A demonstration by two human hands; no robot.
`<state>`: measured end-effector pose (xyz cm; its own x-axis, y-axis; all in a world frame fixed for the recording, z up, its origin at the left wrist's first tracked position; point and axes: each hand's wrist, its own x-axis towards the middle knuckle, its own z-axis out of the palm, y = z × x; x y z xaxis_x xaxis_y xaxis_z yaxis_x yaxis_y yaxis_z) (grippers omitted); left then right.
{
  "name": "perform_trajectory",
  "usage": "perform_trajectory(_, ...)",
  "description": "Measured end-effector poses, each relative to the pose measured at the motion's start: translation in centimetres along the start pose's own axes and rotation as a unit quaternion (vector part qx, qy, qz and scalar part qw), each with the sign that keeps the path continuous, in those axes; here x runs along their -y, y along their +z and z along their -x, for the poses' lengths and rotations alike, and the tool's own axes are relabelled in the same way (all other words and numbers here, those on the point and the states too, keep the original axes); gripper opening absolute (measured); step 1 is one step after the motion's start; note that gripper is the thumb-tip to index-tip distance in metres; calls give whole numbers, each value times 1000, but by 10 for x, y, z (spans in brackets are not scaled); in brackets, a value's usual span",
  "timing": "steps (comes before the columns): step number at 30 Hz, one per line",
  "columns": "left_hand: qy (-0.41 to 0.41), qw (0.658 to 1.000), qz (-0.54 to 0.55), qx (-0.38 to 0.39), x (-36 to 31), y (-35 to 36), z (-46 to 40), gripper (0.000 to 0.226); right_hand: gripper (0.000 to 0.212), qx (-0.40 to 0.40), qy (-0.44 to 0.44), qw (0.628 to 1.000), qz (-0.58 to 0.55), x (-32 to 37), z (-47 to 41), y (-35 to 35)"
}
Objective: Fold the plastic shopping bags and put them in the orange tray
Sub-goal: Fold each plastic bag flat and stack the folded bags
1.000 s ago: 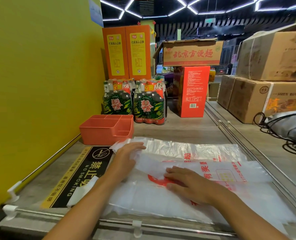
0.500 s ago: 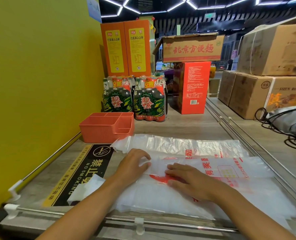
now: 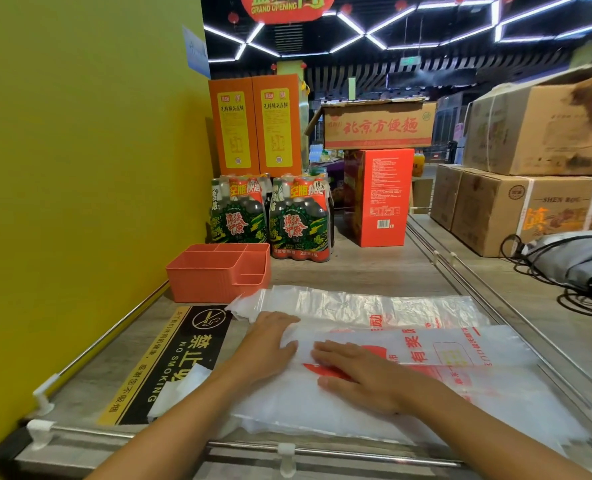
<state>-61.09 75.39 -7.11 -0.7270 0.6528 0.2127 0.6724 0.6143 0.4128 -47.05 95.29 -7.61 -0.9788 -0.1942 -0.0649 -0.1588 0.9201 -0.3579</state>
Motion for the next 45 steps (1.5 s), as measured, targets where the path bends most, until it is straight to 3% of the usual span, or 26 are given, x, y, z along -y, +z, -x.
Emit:
perform_trajectory(5,-85,996,-11,-10,3,-16,3,47,66,-3,-2,1000,6,2,1,1)
perform_trajectory(11,-95,989,112,0,-3,-19,8,46,70,-8,-1,1000,-8,-3,0,4)
perform_trajectory(15,-119,952,277,-52,-14,-24,10,50,70,-12,-4,1000,-21,-6,1,5)
perform_trajectory(19,-167,916,356,-80,-25,-21,11,52,68,-16,-7,999,-31,-6,1,4)
perform_trajectory(26,-145,894,409,-112,-35,-20,17,49,67,-23,-6,998,-62,-4,4,0)
perform_trajectory(30,-111,908,385,-121,-38,-17,23,56,68,-24,-9,998,-59,-5,5,0)
perform_trajectory(32,-121,910,377,-123,-39,-15,25,64,68,-22,-9,998,-57,-5,5,-1)
perform_trajectory(35,-187,886,410,-108,-49,-16,26,73,68,-21,-9,998,-58,-5,5,-1)
perform_trajectory(36,-215,875,425,-88,-54,-16,25,66,68,-24,-9,998,-59,-6,4,-1)
perform_trajectory(39,-256,840,479,-4,-73,-16,24,10,70,-28,-10,998,-61,-9,2,1)
perform_trajectory(41,-252,846,470,24,-77,-9,22,18,72,-31,-10,998,-61,-10,2,1)
perform_trajectory(45,-242,853,463,0,-79,5,12,30,71,-42,-13,997,-65,-9,2,-1)
